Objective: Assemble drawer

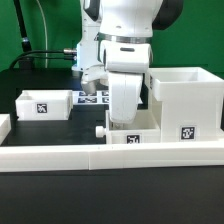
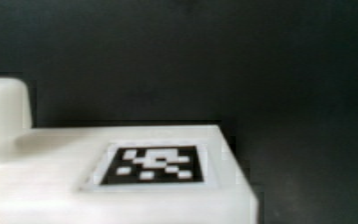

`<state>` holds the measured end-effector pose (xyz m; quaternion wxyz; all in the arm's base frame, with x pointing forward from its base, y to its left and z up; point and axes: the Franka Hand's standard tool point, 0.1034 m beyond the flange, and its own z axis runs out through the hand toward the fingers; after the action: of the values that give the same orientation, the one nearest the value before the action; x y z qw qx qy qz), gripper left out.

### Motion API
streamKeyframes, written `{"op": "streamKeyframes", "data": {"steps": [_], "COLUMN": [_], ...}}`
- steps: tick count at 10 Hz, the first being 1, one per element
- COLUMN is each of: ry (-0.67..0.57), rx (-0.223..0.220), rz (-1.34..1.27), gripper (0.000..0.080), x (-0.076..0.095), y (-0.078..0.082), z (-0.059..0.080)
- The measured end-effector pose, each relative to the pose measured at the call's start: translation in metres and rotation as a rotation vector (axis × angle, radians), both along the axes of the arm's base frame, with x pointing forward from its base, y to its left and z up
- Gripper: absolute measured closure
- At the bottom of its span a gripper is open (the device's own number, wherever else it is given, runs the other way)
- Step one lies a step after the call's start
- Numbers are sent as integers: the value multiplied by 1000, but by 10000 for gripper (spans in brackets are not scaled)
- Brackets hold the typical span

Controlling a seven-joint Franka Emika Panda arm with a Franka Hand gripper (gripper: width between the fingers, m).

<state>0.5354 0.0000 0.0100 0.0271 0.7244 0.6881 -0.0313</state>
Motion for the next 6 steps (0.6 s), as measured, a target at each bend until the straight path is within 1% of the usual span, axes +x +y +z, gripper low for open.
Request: {"op": "streamKeyframes", "data": {"steps": [1, 6], "ry": [-16, -16], "rx": [3, 4], "rz": [-1, -9], "gripper": [755, 755], "x": [1, 1], "y": [1, 2], "z": [0, 2]}}
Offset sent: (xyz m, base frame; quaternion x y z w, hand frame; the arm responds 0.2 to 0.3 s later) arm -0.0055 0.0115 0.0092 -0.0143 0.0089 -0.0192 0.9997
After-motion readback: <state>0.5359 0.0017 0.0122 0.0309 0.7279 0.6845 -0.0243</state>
